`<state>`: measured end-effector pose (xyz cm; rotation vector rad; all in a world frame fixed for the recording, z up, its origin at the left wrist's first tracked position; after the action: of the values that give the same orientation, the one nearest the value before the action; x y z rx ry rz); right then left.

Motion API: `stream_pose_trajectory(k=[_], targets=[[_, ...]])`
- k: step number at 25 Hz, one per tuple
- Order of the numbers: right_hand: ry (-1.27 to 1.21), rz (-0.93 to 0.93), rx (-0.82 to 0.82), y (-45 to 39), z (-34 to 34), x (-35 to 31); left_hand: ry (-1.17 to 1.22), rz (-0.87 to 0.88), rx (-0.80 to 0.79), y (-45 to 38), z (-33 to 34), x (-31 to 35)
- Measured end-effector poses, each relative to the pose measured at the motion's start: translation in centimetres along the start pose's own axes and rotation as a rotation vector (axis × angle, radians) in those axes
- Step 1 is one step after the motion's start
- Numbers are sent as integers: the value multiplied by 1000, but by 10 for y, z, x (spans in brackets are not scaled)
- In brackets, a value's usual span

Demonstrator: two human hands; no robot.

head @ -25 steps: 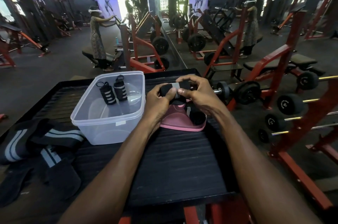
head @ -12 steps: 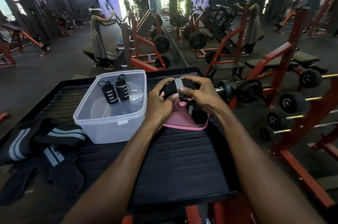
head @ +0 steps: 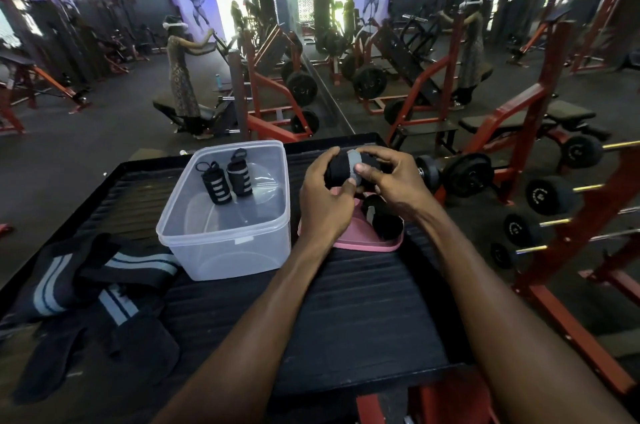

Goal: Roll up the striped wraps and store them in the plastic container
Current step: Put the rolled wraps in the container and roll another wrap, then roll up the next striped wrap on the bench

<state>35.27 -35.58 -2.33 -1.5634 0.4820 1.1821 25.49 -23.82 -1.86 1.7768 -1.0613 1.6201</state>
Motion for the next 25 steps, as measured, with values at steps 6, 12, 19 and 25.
stream_pose_trajectory(k=[6, 12, 19, 25], targets=[[-222, 141, 156, -7, 14, -8, -142, 117, 117, -2, -55, 54], [63, 50, -95, -29, 85, -55, -403, 25, 200, -44, -147, 52], [541, 18, -449, -41, 194, -51, -902, -53, 301, -74, -219, 15], [816, 59, -534, -40, 241, -8, -1024, -162, 151, -89, -232, -28]])
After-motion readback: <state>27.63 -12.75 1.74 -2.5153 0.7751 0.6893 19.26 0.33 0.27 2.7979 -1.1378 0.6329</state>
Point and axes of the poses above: each hand's wrist, its own y-axis away from the middle knuckle, its own z-axis out of the palm, x = y × z, the point moved 9 cm from there along -y, towards the middle knuckle, and after that the axes turned 14 degrees about -z, right-handed, at the moved point
